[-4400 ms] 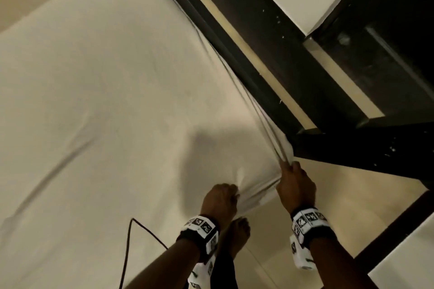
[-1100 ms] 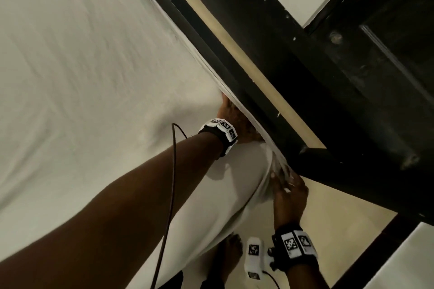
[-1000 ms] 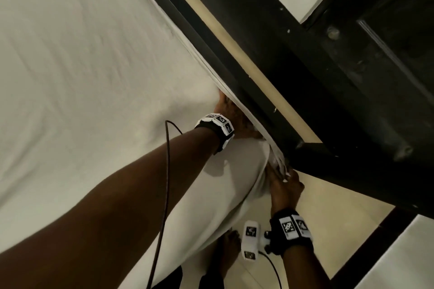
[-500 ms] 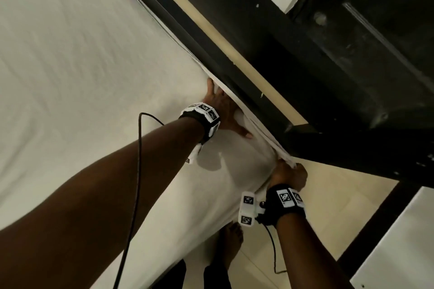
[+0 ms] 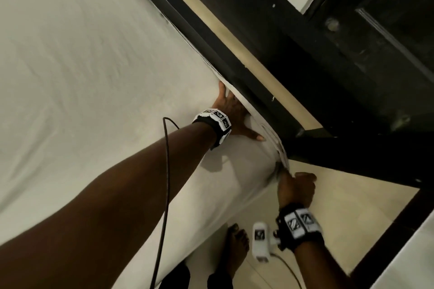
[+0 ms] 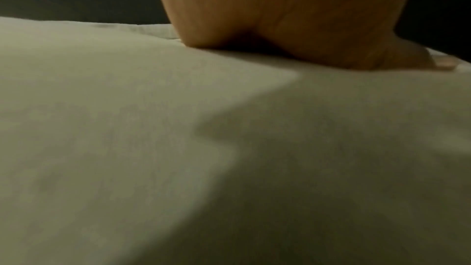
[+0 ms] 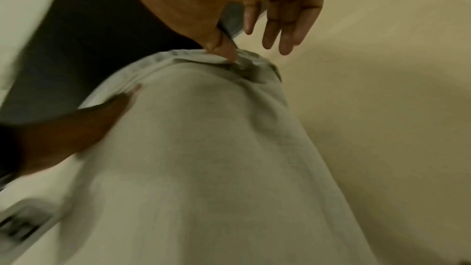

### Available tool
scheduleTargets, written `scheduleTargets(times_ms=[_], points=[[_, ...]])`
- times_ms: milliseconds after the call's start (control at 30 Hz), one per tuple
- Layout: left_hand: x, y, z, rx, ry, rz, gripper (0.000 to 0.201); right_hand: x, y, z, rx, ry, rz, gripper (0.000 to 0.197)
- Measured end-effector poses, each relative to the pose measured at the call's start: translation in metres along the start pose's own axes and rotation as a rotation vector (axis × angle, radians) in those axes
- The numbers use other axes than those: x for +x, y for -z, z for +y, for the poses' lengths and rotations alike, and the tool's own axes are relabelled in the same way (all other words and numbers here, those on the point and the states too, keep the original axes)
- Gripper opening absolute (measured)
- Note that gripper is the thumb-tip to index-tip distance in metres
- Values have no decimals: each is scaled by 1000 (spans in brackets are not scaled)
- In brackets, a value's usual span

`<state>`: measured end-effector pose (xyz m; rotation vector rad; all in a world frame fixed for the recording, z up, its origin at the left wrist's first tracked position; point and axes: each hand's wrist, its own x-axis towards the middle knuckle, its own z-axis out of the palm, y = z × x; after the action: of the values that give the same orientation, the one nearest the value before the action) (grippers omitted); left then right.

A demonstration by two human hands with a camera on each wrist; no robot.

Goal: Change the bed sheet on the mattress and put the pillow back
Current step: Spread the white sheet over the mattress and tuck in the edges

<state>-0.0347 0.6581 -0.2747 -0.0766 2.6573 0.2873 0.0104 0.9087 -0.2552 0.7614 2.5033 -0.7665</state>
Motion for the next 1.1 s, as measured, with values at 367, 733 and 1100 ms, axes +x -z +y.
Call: scheduleTargets(times_ms=[367, 733, 1100], points=[[-55, 9, -17, -25, -37, 183, 57, -39, -39, -59, -489, 858, -222, 69], [20, 27, -115, 194, 146, 106, 74, 5, -71, -108, -390, 505, -492, 128], [4, 10, -75, 112, 188, 139, 72, 20, -79, -108, -144, 391, -541, 140]])
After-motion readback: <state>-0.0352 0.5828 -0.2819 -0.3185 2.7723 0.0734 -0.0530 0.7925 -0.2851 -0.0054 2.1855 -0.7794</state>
